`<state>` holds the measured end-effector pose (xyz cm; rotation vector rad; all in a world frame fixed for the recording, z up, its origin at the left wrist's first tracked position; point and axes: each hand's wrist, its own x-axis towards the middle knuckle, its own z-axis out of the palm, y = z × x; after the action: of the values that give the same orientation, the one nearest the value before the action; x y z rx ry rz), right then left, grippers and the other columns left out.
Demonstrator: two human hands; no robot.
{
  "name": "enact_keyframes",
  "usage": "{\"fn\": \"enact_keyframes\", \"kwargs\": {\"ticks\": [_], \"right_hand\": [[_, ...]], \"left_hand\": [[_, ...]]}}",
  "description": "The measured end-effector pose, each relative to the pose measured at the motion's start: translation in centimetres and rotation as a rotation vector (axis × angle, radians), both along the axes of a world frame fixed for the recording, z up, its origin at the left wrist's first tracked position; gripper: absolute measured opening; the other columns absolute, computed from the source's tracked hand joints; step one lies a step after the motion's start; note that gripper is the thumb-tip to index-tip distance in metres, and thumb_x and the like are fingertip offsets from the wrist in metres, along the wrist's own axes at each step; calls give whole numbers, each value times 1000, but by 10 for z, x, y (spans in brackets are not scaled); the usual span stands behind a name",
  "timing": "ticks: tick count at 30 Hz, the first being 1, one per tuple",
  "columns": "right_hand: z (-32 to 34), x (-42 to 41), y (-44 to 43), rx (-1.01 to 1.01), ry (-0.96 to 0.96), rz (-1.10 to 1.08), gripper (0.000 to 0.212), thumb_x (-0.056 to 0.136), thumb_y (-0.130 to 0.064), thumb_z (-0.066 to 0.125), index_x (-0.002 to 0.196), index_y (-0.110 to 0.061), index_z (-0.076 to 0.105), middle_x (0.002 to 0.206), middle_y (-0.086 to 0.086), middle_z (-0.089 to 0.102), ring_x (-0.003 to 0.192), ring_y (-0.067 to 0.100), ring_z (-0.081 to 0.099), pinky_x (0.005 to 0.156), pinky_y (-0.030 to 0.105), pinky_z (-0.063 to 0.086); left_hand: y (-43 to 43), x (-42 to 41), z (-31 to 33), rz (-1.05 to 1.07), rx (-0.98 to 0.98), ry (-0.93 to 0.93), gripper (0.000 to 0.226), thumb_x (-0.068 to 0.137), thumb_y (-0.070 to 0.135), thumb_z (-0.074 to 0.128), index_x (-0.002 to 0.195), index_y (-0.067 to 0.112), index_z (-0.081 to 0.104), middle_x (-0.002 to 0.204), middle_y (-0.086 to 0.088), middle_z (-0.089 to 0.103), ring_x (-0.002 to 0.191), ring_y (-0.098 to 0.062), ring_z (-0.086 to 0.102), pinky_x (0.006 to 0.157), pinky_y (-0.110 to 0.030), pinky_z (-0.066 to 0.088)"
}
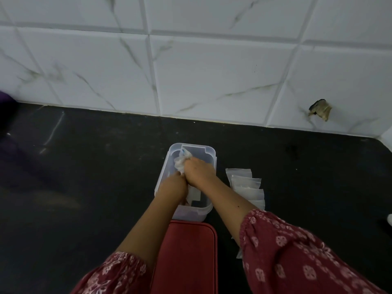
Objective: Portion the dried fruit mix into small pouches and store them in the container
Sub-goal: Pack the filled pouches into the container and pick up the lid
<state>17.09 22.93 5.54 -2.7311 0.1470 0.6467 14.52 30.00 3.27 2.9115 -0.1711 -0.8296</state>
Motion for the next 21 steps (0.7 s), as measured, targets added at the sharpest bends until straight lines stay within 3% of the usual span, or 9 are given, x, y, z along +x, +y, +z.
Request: {"fn": "enact_keyframes", "kwargs": {"ticks": [2, 5, 7, 9, 11, 14, 18, 21], "right_hand": [[-2, 0, 2, 26, 107, -60, 39, 95, -14, 47, 132, -3, 44, 134, 15, 49, 125, 28, 46, 103, 36, 37], [2, 0, 0, 156, 75, -151, 42, 97, -20, 44, 135, -3, 41, 131, 16, 50, 120, 29, 50, 101, 37, 41], [10, 1, -2, 281, 55, -230, 46, 96, -29, 46, 136, -8, 43, 124, 12, 52, 113, 27, 53, 100, 36, 45], [16, 0, -9, 347, -2, -218, 41, 95, -27, 49, 133, -11, 49, 130, 10, 52, 116, 26, 52, 101, 34, 43], [22, -9, -23, 372, -165, -105, 31, 95, -14, 48, 124, -15, 58, 131, 8, 53, 113, 24, 56, 97, 32, 46], [29, -35, -50, 449, -462, -33, 29, 96, -5, 43, 109, -11, 68, 121, 8, 62, 106, 20, 60, 95, 29, 48], [31, -55, -87, 538, -579, -76, 28, 95, -3, 43, 107, -8, 68, 111, 8, 67, 103, 18, 62, 91, 25, 48], [27, -73, -111, 574, -603, -123, 23, 93, -3, 48, 106, -7, 67, 107, 9, 68, 99, 18, 62, 84, 21, 47]], "left_hand": [[2, 2, -9, -30, 7, -41, 69, 83, 12, 67, 142, 7, 32, 146, -9, 31, 128, -27, 43, 106, -36, 39], [4, 1, -13, -38, -9, -53, 71, 84, 15, 66, 143, 8, 28, 147, -10, 29, 131, -28, 39, 107, -37, 36], [2, 1, -10, 10, -21, -40, 63, 87, 21, 62, 141, 8, 32, 145, -11, 34, 130, -28, 40, 106, -38, 36], [-3, 1, -8, 49, -32, -74, 46, 93, 24, 54, 134, 7, 42, 139, -11, 44, 126, -27, 45, 104, -37, 37], [-10, -5, 0, 51, -40, -201, 35, 96, 21, 48, 128, 7, 49, 131, -12, 51, 119, -26, 50, 97, -34, 40], [-22, -19, 15, 68, -160, -576, 29, 96, 14, 43, 122, 8, 53, 123, -11, 52, 112, -23, 51, 83, -29, 44], [-55, -36, 32, 113, -451, -812, 24, 94, 9, 45, 113, 7, 59, 112, -10, 59, 103, -22, 55, 86, -33, 47], [-81, -52, 34, 115, -606, -850, 23, 95, 9, 43, 111, 7, 58, 107, -10, 60, 97, -22, 55, 79, -32, 47]]}}
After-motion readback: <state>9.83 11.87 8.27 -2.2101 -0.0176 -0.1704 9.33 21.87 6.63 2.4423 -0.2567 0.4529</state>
